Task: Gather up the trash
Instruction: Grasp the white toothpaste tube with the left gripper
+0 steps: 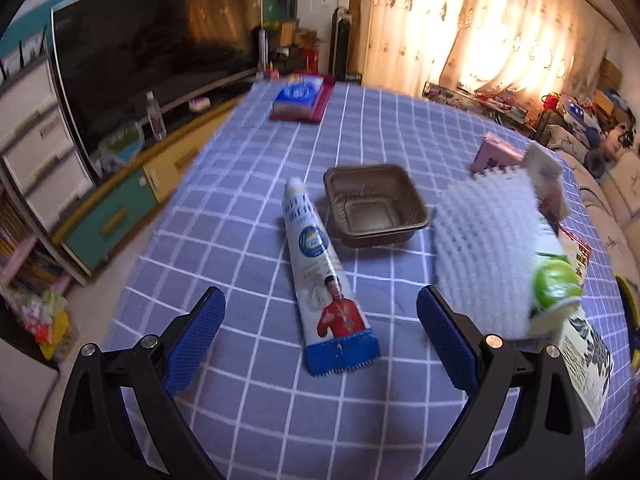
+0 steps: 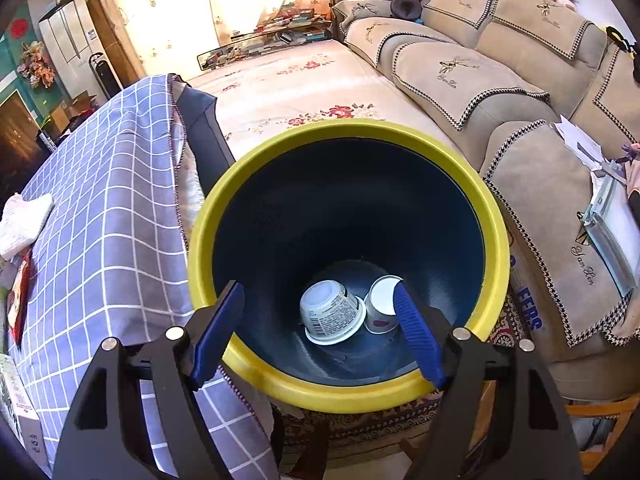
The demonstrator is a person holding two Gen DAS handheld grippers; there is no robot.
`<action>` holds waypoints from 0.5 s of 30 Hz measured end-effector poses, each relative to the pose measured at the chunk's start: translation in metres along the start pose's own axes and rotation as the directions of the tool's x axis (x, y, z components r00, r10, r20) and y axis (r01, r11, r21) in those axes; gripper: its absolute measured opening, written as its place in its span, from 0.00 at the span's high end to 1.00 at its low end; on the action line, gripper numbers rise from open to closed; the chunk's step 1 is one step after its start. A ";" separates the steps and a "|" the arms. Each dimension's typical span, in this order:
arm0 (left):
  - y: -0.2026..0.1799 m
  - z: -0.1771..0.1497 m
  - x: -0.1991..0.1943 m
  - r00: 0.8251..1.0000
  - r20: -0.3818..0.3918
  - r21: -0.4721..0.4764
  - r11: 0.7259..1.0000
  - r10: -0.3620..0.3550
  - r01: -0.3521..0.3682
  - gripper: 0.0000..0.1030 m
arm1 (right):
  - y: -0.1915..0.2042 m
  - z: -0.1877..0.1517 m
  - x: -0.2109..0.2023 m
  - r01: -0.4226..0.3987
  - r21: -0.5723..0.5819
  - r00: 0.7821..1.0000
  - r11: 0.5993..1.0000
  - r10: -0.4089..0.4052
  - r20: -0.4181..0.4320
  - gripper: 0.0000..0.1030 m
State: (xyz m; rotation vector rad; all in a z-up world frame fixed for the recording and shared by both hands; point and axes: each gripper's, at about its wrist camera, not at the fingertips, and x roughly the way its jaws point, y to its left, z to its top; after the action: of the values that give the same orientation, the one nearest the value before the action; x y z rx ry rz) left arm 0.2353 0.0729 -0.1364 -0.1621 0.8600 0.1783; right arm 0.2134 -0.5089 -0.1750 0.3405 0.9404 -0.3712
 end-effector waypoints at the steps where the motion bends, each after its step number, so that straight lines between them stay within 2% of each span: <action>1: 0.003 0.002 0.008 1.000 -0.018 -0.013 1.000 -0.012 0.012 0.12 | 0.001 0.000 0.000 0.000 -0.003 1.000 1.000 0.000 0.000 0.28; 3: 0.005 0.005 0.016 1.000 -0.027 -0.022 1.000 -0.008 0.007 0.18 | 0.003 0.000 0.000 -0.002 -0.010 1.000 1.000 0.002 -0.003 0.27; 6: 0.009 0.009 0.028 0.999 -0.038 -0.033 0.999 0.013 -0.015 0.33 | 0.004 -0.001 0.002 -0.002 -0.014 1.000 1.000 0.002 -0.006 0.26; 11: 0.010 0.015 0.035 0.999 -0.040 -0.027 0.999 0.030 -0.031 0.44 | 0.006 -0.001 0.004 -0.001 -0.020 1.000 1.000 0.001 -0.011 0.26; 15: 0.010 0.021 0.041 0.998 -0.039 -0.021 0.999 0.044 -0.045 0.58 | 0.007 -0.001 0.005 -0.002 -0.021 1.000 1.000 0.002 -0.016 0.26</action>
State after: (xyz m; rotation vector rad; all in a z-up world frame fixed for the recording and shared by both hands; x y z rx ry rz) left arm 0.2745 0.0904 -0.1546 -0.1670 0.9004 0.2265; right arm 0.2183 -0.5034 -0.1785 0.3255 0.9585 -0.3570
